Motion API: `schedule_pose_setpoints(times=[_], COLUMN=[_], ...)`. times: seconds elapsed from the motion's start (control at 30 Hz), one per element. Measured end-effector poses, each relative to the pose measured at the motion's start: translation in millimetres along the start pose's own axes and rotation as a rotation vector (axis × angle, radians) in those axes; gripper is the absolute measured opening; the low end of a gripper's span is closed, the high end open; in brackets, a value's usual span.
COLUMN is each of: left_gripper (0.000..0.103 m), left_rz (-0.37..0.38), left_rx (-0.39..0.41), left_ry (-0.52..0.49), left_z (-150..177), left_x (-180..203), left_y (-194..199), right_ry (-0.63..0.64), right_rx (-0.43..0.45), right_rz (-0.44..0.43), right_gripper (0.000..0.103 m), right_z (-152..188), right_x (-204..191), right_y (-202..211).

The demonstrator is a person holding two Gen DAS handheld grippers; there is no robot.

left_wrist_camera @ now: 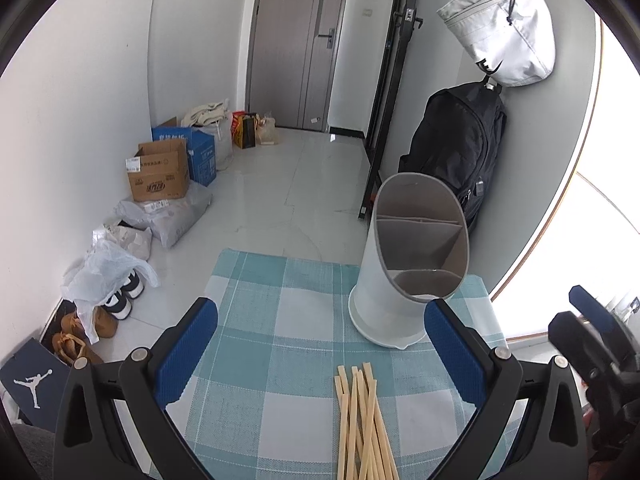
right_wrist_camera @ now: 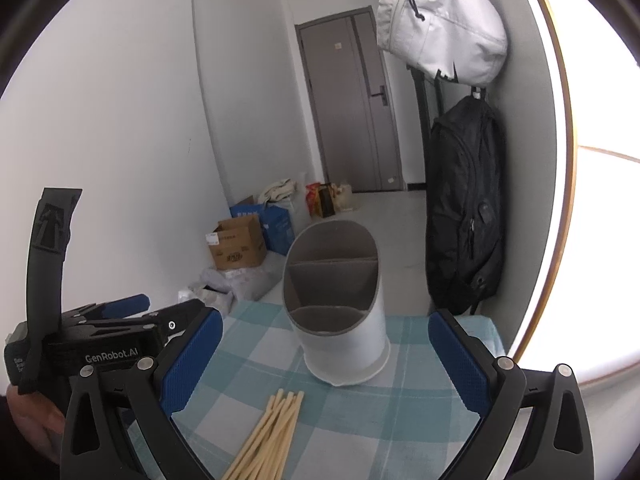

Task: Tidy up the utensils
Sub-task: 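Lower the right gripper onto the chopstick pile and close on several chopsticks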

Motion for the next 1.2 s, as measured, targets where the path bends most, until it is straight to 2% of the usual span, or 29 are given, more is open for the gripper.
schedule_pose_setpoints(times=[0.17, 0.23, 0.33, 0.43, 0.5, 0.53, 0.73, 0.9, 0.93, 1.0, 1.1, 1.2], left_gripper=[0.101, 0.101, 0.101, 0.101, 0.101, 0.101, 0.101, 0.101, 0.101, 0.101, 0.101, 0.101], left_rz=[0.003, 0.003, -0.016, -0.017, -0.015, -0.018, -0.018, -0.006, -0.004, -0.005, 0.001, 0.003], left_rx=[-0.085, -0.120, -0.166, -0.203, -0.221, -0.227, -0.263, -0.286, -0.290, -0.294, -0.297, -0.301], left_ry=[0.043, 0.068, 0.077, 0.081, 0.082, 0.081, 0.082, 0.084, 0.085, 0.080, 0.076, 0.066], left_z=[5.9, 8.8, 14.0, 18.7, 20.5, 20.5, 24.1, 26.7, 26.8, 26.6, 26.4, 28.2], left_x=[-17.7, -26.8, -36.4, -43.0, -46.9, -49.3, -58.9, -62.4, -62.6, -62.3, -61.4, -60.1], left_y=[-16.2, -23.1, -31.3, -38.0, -41.0, -41.8, -49.4, -54.2, -54.5, -55.2, -55.5, -56.5], right_ry=[-0.092, -0.116, -0.184, -0.279, -0.328, -0.350, -0.376, -0.379, -0.384, -0.394, -0.418, -0.437], right_rx=[-0.155, -0.224, -0.355, -0.531, -0.597, -0.623, -0.654, -0.697, -0.699, -0.705, -0.694, -0.673], right_rz=[-0.084, -0.098, -0.136, -0.177, -0.187, -0.190, -0.183, -0.145, -0.139, -0.131, -0.127, -0.134], right_gripper=[0.103, 0.099, 0.090, 0.073, 0.058, 0.057, 0.051, 0.032, 0.030, 0.017, 0.007, 0.003], right_z=[24.5, 36.6, 60.5, 93.0, 109.2, 115.2, 117.7, 122.2, 121.7, 121.8, 120.9, 119.2], right_x=[2.5, 3.6, 3.9, 4.4, 6.2, 6.6, 4.7, 1.0, -0.7, -1.4, 0.1, 3.0], right_y=[-29.3, -43.7, -69.4, -99.5, -112.8, -118.9, -138.9, -152.1, -150.6, -150.4, -149.4, -147.9])
Point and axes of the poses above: each gripper's, at about its wrist camera, not at the fingertips, and y roughly against the way its jaws point, x to its right, z to its underside, the point moved 7 cm from there along -y, roughly the way its jaws point, and after that the axes turned 5 degrees about -z, right-handed, at the moved point
